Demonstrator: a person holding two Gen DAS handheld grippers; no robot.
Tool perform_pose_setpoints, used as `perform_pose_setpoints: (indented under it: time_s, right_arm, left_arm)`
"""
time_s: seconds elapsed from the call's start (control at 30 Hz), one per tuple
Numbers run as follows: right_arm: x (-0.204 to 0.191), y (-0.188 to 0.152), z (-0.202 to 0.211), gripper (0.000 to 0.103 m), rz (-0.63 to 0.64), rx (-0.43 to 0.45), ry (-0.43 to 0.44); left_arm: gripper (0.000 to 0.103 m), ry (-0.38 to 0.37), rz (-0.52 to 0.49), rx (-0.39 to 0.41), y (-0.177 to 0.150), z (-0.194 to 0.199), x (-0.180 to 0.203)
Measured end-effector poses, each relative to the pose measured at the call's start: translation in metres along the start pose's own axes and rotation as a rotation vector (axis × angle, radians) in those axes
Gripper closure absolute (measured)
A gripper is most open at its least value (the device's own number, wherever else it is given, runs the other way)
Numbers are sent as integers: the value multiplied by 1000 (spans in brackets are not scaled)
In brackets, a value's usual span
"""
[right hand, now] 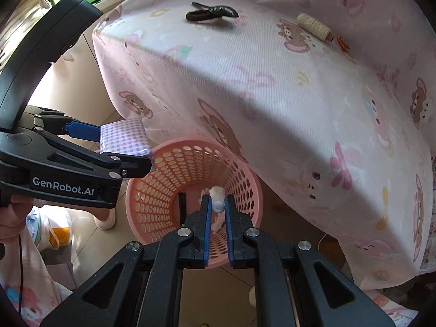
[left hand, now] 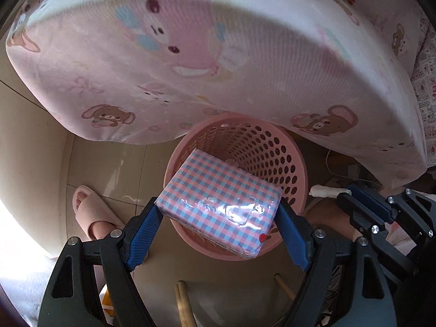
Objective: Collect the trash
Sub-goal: 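Open both grippers to drop the pack and tube into the basket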
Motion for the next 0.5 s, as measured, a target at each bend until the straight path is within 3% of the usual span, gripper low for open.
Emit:
perform_pose_setpoints:
  time_s: [0.3,0.5]
  right_arm:
    - [1,-13,-24,92,33,-54,-65]
    - [1,-13,-34,92,28,-59,-90]
  left_arm:
    - [22,23,11,-106,-12,-40,2]
    - [22,12,22,-127,-14,-54,2]
Point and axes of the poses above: each gripper's, at about its wrist camera, not at the fingertips, and z roughly against the way its jaws point, x to its right, y to its top, the point moved 8 cm from there along -z, roughly the way its jaws point, and after that the axes turned 11 degrees about -z, right-handed, at the moved point
